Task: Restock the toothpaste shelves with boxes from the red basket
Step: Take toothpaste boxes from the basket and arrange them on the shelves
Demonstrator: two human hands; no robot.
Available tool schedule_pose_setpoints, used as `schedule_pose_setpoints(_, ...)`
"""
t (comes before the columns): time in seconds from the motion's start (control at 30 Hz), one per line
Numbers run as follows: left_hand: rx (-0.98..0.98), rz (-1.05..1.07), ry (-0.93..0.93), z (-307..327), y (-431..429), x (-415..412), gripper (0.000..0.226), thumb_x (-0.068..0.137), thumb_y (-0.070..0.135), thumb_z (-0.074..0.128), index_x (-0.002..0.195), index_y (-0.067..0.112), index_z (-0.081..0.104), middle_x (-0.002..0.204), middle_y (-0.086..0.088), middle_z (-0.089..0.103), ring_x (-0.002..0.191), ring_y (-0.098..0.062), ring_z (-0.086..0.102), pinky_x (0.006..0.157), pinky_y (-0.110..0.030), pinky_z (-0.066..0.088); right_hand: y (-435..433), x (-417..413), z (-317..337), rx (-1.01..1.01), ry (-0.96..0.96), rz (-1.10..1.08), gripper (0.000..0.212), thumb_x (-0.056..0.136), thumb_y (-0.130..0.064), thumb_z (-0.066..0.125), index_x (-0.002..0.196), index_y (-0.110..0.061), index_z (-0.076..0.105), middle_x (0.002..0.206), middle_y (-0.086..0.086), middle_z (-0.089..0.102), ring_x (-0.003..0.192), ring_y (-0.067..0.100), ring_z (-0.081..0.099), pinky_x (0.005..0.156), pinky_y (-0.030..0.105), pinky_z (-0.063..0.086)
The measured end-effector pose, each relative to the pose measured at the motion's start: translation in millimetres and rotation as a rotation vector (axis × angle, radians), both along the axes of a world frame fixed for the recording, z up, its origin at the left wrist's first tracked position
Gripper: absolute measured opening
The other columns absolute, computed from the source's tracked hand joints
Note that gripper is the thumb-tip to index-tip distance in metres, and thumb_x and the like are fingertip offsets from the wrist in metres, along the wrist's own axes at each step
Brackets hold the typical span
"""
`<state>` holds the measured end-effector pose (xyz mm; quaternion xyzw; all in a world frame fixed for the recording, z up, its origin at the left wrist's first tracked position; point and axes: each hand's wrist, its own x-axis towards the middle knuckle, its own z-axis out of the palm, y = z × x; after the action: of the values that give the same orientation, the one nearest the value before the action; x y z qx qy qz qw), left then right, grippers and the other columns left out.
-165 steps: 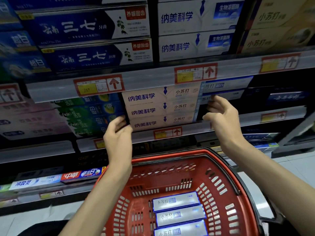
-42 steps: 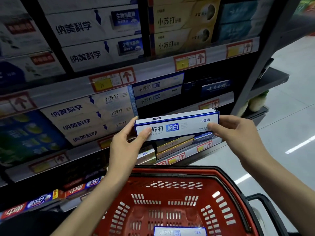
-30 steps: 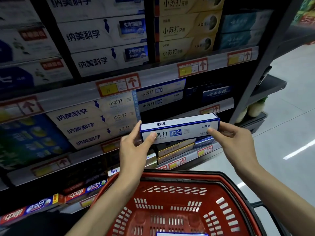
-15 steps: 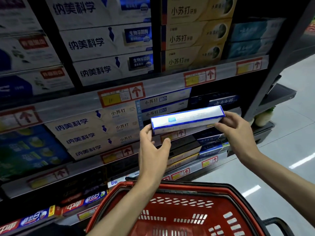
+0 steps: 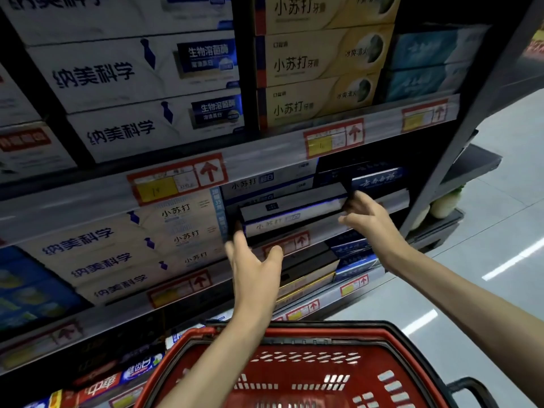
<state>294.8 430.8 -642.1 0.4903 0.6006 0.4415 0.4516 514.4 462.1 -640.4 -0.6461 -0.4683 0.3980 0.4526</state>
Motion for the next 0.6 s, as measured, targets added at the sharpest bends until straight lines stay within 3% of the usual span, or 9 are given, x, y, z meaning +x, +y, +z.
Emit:
schedule_pose_setpoints(0.1, -0.029, 0.008, 0.036, 1.3, 1.0, -0.2, 0.077, 0.100, 0.023, 0.060, 0.163, 0.027, 0.016, 0.168, 0.006, 0.021, 0.154, -0.017, 0.021, 0.125, -0.046, 0.024, 5.1, -2.7, -1.9, -0.051, -0.001, 0.051, 0.085, 0.076, -0.022, 0.071, 0.154, -0.020, 0.036, 0.151, 0.002, 0.045, 0.141, 0.024, 0.045, 0.116, 0.047, 0.040)
schedule_pose_setpoints(0.17, -0.062, -0.006, 0.083, 2.7, 2.8, -0.2, 0.075, 0.101, 0.021, 0.056, 0.163, 0.026, 0.014, 0.168, 0.006, 0.023, 0.155, -0.018, 0.020, 0.125, -0.045, 0.023, 6.5, -5.1, -1.2, -0.069, -0.068, 0.077, 0.075, 0.081, -0.020, 0.069, 0.149, -0.021, 0.038, 0.150, 0.002, 0.046, 0.131, 0.029, 0.054, 0.102, 0.035, 0.046)
schedule_pose_setpoints(0.23, -0.069, -0.010, 0.125, 3.4, 4.8, -0.4, 0.074, 0.101, 0.023, 0.055, 0.163, 0.026, 0.013, 0.168, 0.006, 0.025, 0.154, -0.021, 0.022, 0.124, -0.049, 0.025, 9.6, -4.8, -3.8, -0.079, -0.116, 0.069, 0.082, 0.085, -0.020, 0.068, 0.157, -0.023, 0.028, 0.157, 0.007, 0.041, 0.124, 0.035, 0.059, 0.094, 0.030, 0.041)
schedule_pose_setpoints(0.33, -0.082, -0.007, 0.150, 7.3, 3.2, -0.1, 0.075, 0.101, 0.026, 0.054, 0.163, 0.024, 0.011, 0.168, 0.004, 0.023, 0.153, -0.024, 0.025, 0.124, -0.048, 0.025, 10.0, -8.3, -3.4, -0.099, -0.153, 0.091, 0.100, 0.078, -0.028, 0.068, 0.164, -0.022, 0.017, 0.167, 0.006, 0.030, 0.123, 0.027, 0.055, 0.101, 0.035, 0.042)
schedule_pose_setpoints(0.43, -0.098, -0.008, 0.148, 12.7, -1.4, 3.3, 0.075, 0.103, 0.024, 0.053, 0.164, 0.021, 0.008, 0.170, 0.003, 0.017, 0.155, -0.020, 0.020, 0.123, -0.040, 0.021, 9.8, -10.0, -2.9, -0.094, -0.170, 0.112, 0.094, 0.084, -0.022, 0.068, 0.164, -0.022, 0.018, 0.168, 0.005, 0.027, 0.138, 0.026, 0.046, 0.117, 0.044, 0.037)
schedule_pose_setpoints(0.6, -0.112, 0.026, 0.058, 13.3, -4.7, 4.9, 0.079, 0.102, 0.024, 0.056, 0.164, 0.022, 0.007, 0.170, 0.003, 0.015, 0.156, -0.018, 0.017, 0.126, -0.043, 0.020, 11.1, -14.3, -2.6, -0.072, -0.193, 0.123, 0.088, 0.089, -0.014, 0.068, 0.163, -0.022, 0.020, 0.166, 0.004, 0.031, 0.147, 0.028, 0.040, 0.113, 0.046, 0.043)
